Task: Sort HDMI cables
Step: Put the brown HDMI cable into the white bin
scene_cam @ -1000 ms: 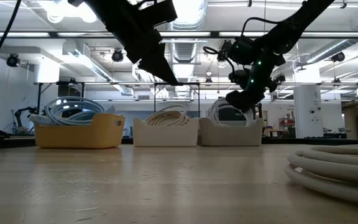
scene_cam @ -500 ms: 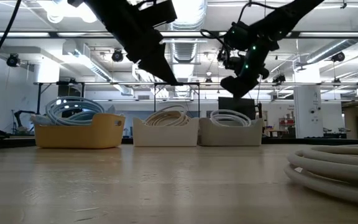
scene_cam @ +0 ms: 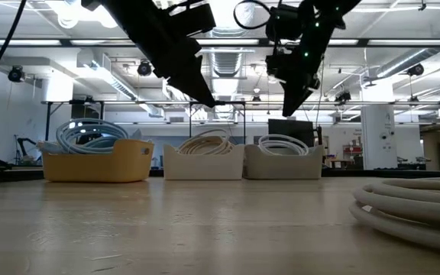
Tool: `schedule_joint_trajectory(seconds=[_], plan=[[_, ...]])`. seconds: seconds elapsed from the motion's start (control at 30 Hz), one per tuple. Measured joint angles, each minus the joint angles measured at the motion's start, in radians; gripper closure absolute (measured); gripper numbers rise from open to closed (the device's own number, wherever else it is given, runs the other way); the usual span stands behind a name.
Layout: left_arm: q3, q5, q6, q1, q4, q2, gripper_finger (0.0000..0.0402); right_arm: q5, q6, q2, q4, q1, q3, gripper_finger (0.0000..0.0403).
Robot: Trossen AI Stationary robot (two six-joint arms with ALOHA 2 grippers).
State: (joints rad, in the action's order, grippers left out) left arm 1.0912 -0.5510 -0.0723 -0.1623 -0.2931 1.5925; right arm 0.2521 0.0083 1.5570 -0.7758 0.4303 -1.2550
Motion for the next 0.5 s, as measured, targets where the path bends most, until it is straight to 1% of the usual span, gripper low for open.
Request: schedule_joint_trajectory(seconds=[0.17,0.3,0.43,0.5], plan=[[0.0,0.0,-0.001,-0.001,-0.015,0.0,0.0225,-0.084,0.081,0.0,-0.117,-0.135,0.004,0.0259],[0.0,0.006,-0.002,-0.005,-0.041,-0.006,0.0225,-0.149,0.189,0.0,-0.201,-0.268,0.016,0.0259],[0.007,0.015,0.046,-0.012,-0.041,-0.012,0.0225,-0.283,0.295,0.0,-0.23,-0.417,0.028,0.0259],[0.014,0.015,0.08,-0.012,-0.04,-0.013,0.0225,-0.317,0.315,0.0,-0.228,-0.496,0.032,0.0259]])
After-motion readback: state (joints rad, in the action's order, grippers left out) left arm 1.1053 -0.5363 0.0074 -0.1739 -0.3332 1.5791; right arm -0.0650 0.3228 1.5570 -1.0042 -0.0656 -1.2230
